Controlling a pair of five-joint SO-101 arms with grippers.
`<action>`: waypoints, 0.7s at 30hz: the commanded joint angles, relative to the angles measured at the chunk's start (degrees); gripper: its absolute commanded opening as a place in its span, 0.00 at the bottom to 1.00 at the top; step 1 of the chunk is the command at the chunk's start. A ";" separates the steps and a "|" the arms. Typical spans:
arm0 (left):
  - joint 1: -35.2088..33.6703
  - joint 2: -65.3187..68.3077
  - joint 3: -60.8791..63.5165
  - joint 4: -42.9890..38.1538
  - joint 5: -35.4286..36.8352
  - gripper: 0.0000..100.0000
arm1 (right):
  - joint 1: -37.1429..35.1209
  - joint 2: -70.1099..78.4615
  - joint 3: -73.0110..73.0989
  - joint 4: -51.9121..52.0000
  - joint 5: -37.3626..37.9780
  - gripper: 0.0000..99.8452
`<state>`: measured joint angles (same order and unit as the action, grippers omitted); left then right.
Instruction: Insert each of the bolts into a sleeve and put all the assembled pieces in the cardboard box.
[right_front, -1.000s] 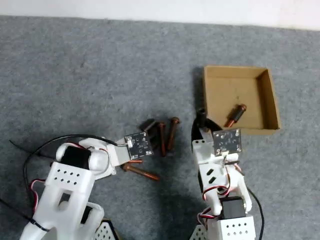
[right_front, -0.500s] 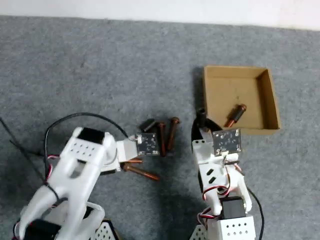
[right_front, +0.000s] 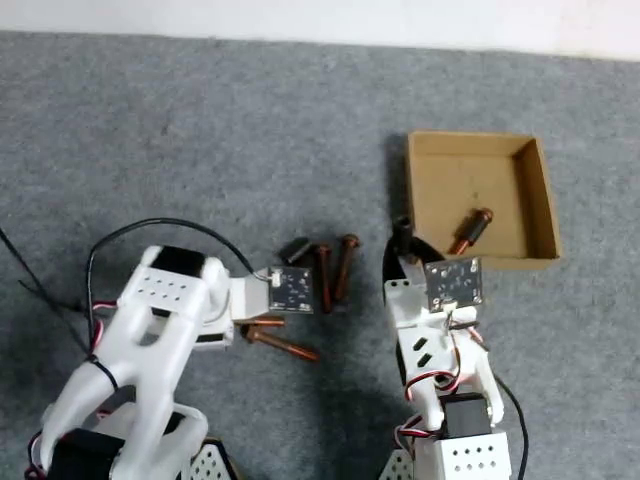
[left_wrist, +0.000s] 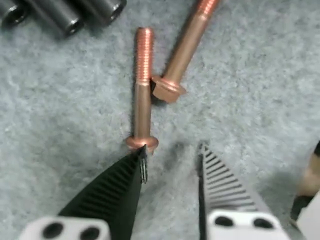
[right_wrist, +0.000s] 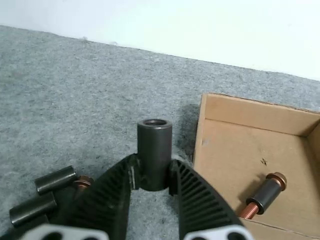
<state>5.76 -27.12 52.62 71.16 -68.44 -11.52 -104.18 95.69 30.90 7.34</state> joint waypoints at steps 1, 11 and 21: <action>-4.00 -0.04 -2.51 -0.44 -5.10 0.14 | -0.22 -1.10 4.09 -1.98 0.70 0.00; -4.97 0.04 -2.33 1.32 -12.92 0.14 | -0.22 -1.10 4.09 -1.98 0.70 0.00; 4.70 0.13 -2.24 -2.81 -5.45 0.14 | -0.22 -1.10 4.09 -1.98 0.70 0.00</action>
<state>7.96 -27.12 52.62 71.96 -75.30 -11.52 -104.18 95.69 30.90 7.34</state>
